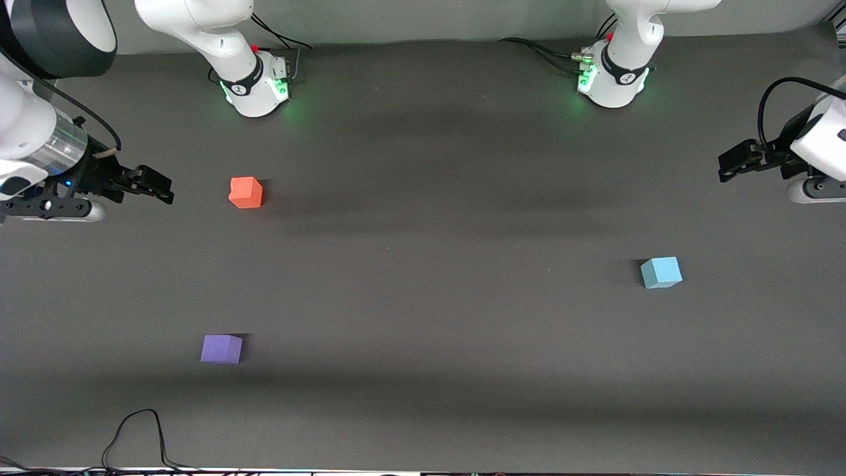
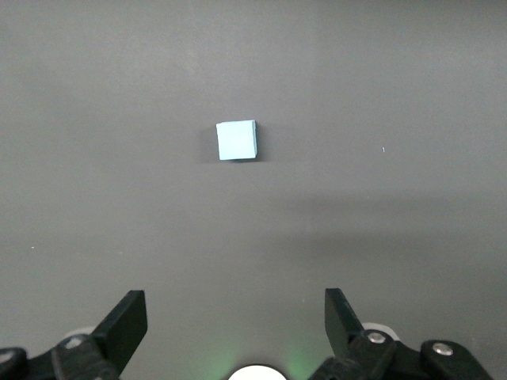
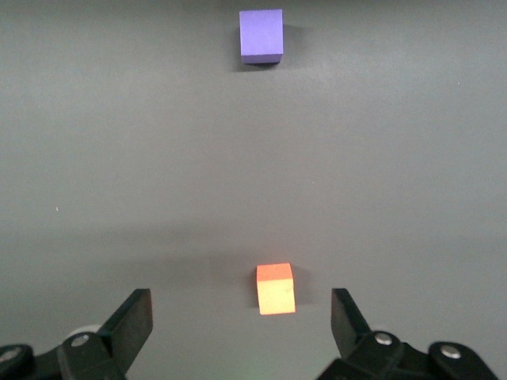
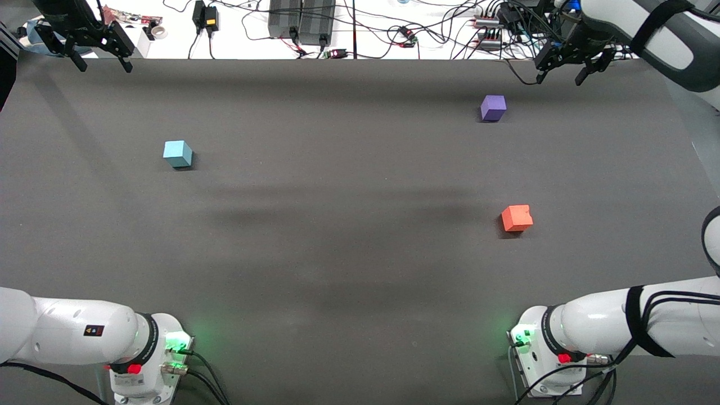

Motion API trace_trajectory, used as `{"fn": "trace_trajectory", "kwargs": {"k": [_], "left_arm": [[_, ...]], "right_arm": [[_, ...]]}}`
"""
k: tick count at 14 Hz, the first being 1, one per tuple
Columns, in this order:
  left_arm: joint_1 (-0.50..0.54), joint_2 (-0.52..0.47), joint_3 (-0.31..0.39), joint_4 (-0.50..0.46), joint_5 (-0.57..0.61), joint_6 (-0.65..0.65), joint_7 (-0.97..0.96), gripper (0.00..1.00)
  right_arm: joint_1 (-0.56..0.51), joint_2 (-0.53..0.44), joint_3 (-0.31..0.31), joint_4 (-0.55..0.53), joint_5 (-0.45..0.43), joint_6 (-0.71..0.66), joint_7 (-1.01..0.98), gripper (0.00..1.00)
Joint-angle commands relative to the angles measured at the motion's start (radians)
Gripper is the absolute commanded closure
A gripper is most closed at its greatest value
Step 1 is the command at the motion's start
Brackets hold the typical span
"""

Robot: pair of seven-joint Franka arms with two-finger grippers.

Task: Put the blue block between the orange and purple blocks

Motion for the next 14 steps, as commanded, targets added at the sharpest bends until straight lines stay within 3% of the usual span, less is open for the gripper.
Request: {"fn": "trace_trajectory", "kwargs": {"k": [1,11,14], "left_arm": [[0.008,0.011,-0.008,0.028,0.008,-0.033,0.023,0.0],[0.016,0.017,-0.008,0.016,0.001,-0.041,0.022,0.0],[0.02,0.016,-0.004,-0.049,0.0,0.004,0.023,0.0]], "right_arm": [[0.01,-0.052,-0.027,-0.003,-0.006,-0.038,-0.064,0.0],[0.015,-0.078,-0.019,0.0,-0.006,-0.072,-0.067,0.0],[0.013,-0.071,-0.018,0.008,-0.014,-0.064,-0.067,0.0]]}}
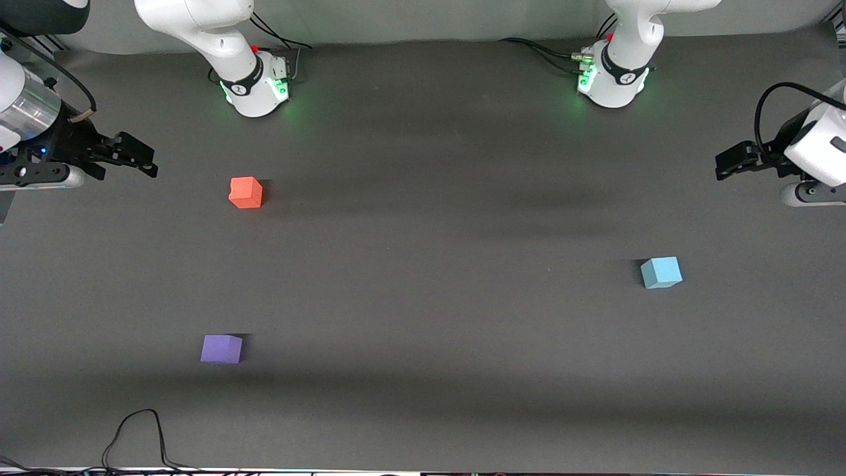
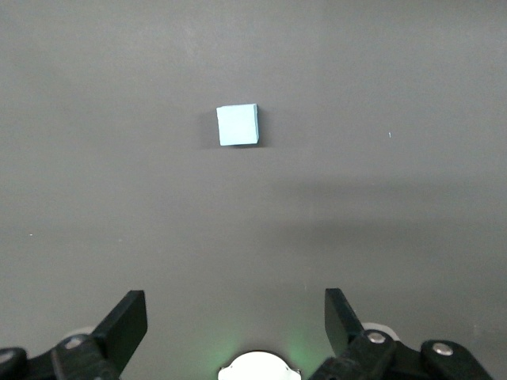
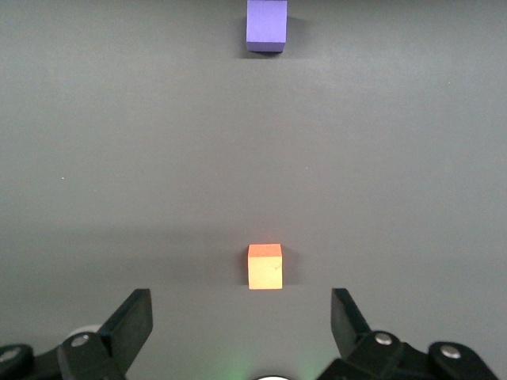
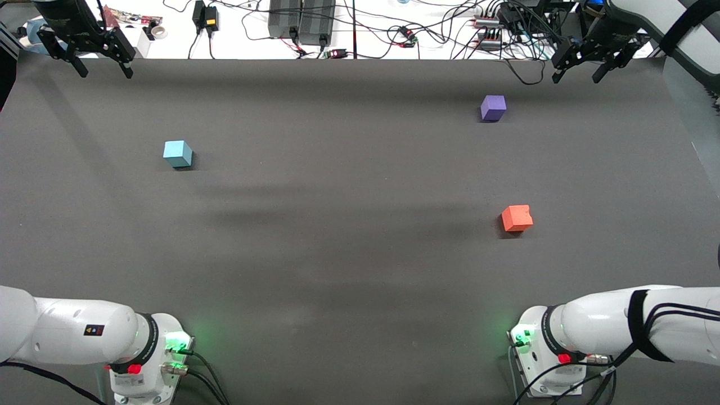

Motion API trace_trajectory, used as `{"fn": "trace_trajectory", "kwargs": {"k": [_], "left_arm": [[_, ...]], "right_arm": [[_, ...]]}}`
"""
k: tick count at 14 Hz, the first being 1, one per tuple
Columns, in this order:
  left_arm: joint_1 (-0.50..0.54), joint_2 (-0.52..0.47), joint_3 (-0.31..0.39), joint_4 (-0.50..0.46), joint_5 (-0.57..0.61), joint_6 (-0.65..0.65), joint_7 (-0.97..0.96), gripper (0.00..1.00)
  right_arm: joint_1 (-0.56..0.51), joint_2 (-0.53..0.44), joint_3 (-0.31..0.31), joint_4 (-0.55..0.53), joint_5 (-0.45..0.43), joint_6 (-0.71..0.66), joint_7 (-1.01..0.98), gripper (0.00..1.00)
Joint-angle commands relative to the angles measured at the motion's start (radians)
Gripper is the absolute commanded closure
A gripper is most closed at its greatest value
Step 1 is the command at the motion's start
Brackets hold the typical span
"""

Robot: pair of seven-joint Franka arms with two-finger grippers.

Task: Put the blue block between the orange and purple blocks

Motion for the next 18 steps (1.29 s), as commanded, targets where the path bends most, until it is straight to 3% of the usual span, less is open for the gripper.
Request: {"fn": "trace_trajectory", "kwargs": {"k": [1,4,6,13,18], "left_arm": [[0.011,-0.003,-0.004,-0.084,0.002,0.054,0.019,0.0],[0.029,0.002,0.001,-0.261,0.004,0.256,0.019,0.0],[0.035,0.062,0.002,-0.327,0.007,0.381,0.019,0.0],[0.068,0.324,0.004,-0.333,0.024,0.669,0.048,0.0],[0.074,0.43,0.004,-0.316,0.022,0.759,0.042,0.0]], "right_arm": [[0.007,0.004,-0.004,0.011,-0.017,-0.004,-0.02,0.0],[0.008,0.016,-0.004,0.018,-0.017,-0.005,-0.048,0.0],[0.007,0.016,-0.004,0.02,-0.017,-0.004,-0.057,0.0],[0.007,0.014,-0.006,0.021,-0.006,0.001,-0.057,0.0],[0.007,0.022,-0.009,0.021,-0.006,0.004,-0.06,0.0]]}}
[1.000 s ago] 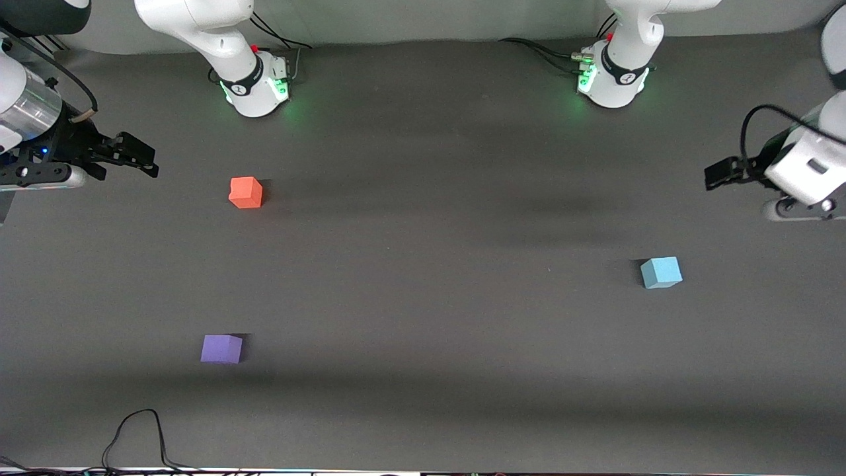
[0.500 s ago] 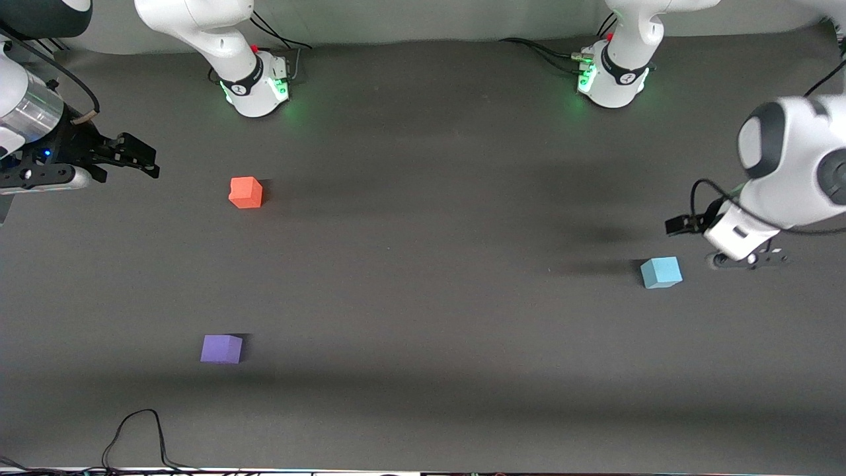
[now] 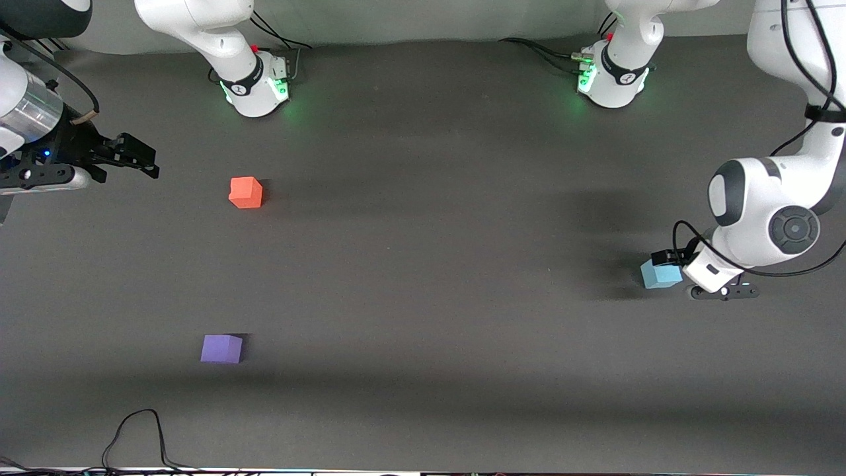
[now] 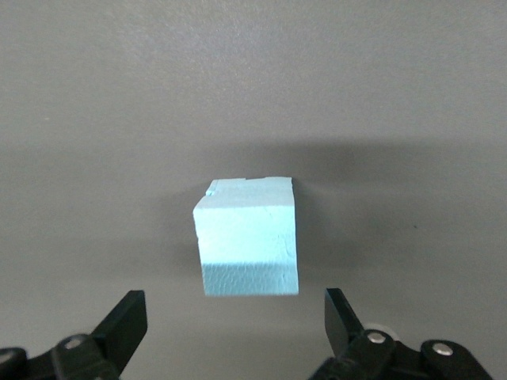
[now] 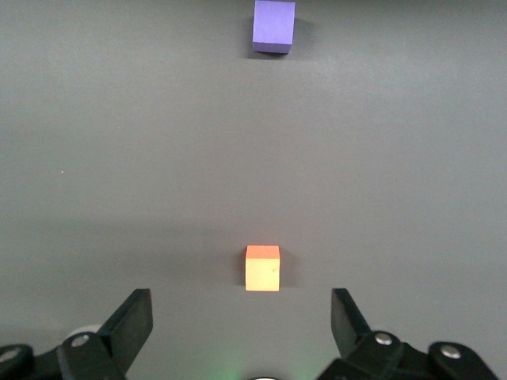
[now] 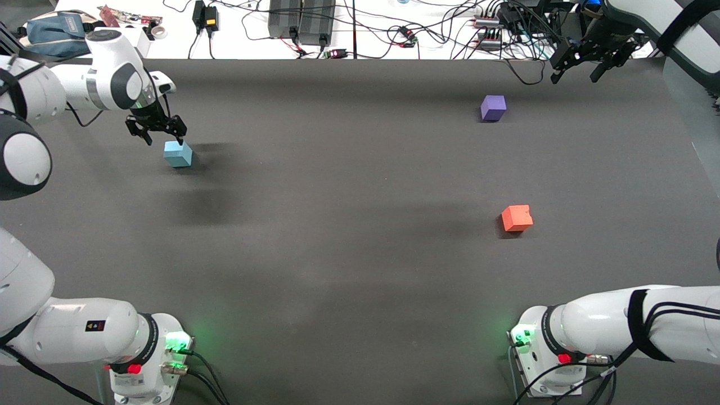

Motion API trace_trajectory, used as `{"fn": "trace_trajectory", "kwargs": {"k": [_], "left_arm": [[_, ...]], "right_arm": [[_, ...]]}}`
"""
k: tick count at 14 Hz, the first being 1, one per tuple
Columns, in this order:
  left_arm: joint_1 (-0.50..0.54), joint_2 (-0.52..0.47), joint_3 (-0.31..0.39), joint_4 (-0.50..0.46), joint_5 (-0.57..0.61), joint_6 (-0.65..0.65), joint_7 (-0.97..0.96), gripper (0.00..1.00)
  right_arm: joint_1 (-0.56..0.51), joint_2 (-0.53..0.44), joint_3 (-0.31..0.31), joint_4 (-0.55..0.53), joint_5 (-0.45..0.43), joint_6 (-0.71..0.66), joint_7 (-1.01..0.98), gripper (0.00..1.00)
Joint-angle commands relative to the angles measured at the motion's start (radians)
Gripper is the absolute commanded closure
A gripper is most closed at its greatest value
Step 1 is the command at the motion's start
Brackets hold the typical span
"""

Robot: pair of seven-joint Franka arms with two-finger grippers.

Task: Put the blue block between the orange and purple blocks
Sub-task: 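Lower the open left gripper over the light blue cube, then close the left gripper on the light blue cube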

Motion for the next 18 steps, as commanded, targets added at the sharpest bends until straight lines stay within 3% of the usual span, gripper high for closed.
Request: {"fn": "trace_trajectory", "kwargs": {"k": [1,10,12,13,14,16,17,18], "left_arm": [[0.006,0.044,-0.003,0.025,0.008,0.026,0.0,0.0],[0.009,0.123,-0.003,0.049,-0.007,0.066,-0.008,0.0],[0.024,0.129,-0.005,0.049,-0.009,0.075,-0.01,0.06],[0.026,0.13,-0.005,0.049,-0.012,0.078,-0.008,0.14],[0.026,0.13,-0.005,0.049,-0.012,0.081,-0.008,0.34],[0.024,0.132,-0.005,0.051,-0.009,0.084,-0.004,0.9],[0.021,0.132,-0.005,0.051,-0.009,0.084,-0.004,1.0],[0.02,0.132,-0.005,0.049,-0.009,0.084,-0.004,1.0]], "right_arm": [[0.006,0.011,-0.008,0.018,-0.006,0.0,-0.024,0.0],[0.006,0.011,-0.011,0.015,-0.006,-0.001,-0.027,0.0],[0.006,0.008,-0.011,0.015,-0.006,-0.003,-0.027,0.0],[0.006,0.008,-0.011,0.015,-0.006,-0.003,-0.027,0.0],[0.006,0.008,-0.011,0.015,-0.006,-0.003,-0.027,0.0],[0.006,0.008,-0.011,0.015,-0.006,-0.003,-0.033,0.0],[0.006,0.008,-0.011,0.015,-0.006,-0.003,-0.033,0.0],[0.005,0.008,-0.011,0.014,-0.006,-0.003,-0.033,0.0]]}}
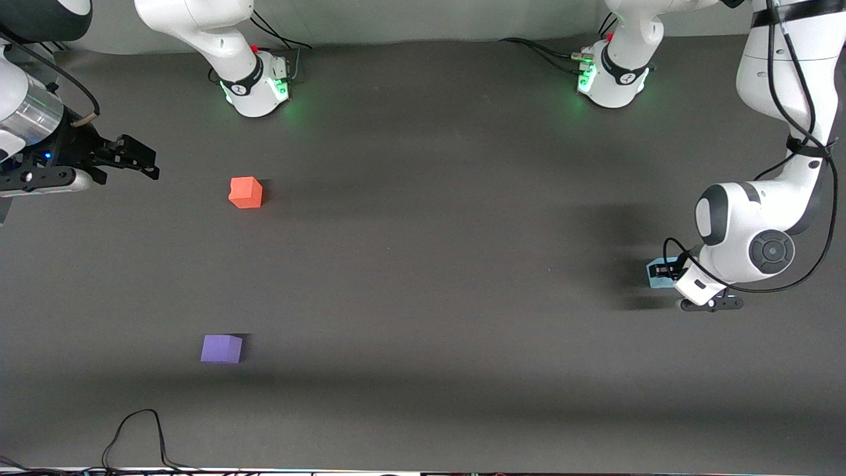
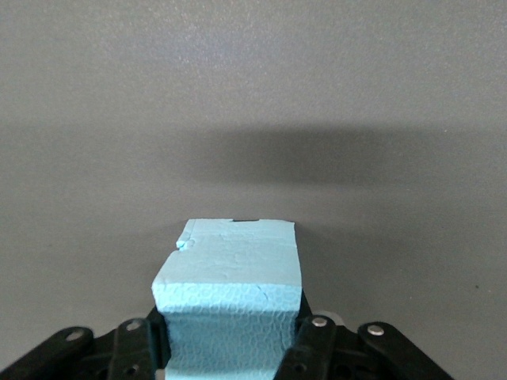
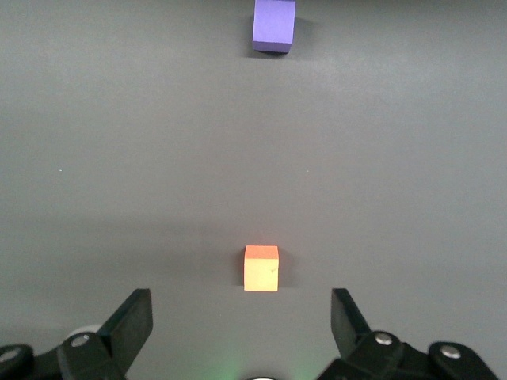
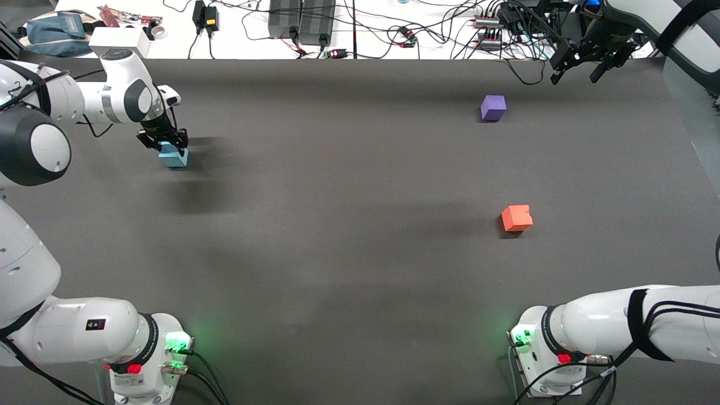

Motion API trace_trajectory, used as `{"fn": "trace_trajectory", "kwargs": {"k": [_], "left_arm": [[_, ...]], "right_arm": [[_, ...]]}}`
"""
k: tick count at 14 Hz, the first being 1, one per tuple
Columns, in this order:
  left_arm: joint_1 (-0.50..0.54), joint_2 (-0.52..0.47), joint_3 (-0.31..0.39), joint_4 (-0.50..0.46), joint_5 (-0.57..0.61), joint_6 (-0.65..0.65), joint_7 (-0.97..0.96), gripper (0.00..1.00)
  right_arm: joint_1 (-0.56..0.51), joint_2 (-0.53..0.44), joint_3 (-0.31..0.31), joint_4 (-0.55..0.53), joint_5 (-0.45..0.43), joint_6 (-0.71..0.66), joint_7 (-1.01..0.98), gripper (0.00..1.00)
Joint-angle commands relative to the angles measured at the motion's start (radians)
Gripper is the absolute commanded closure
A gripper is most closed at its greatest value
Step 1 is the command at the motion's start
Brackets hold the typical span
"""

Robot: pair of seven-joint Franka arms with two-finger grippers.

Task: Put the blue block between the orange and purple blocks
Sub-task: 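Close the left gripper on the light blue cube, then lift the blue cube and carry it toward the table middle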

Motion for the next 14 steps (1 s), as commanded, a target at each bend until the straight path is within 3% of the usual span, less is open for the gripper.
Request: {"fn": "trace_trajectory", "kwargs": {"k": [1,3,8,14], "left_arm": [[-0.001,0.003,-0.003,0.009,-0.004,0.003,-0.001,1.0],[0.003,-0.039,-0.003,0.009,-0.001,-0.025,0.012,1.0],[0.006,-0.312,-0.003,0.023,0.007,-0.371,0.018,1.0],[-0.003,-0.504,-0.011,0.198,-0.004,-0.81,0.016,1.0]], "right_arm": [[0.006,0.005,-0.008,0.014,-0.006,-0.005,-0.023,0.0],[0.005,0.003,-0.008,0.014,-0.006,-0.005,-0.023,0.0],[0.008,-0.006,-0.008,0.014,-0.006,-0.005,-0.023,0.0],[0.008,-0.023,-0.008,0.012,-0.006,-0.007,-0.025,0.0]]}}
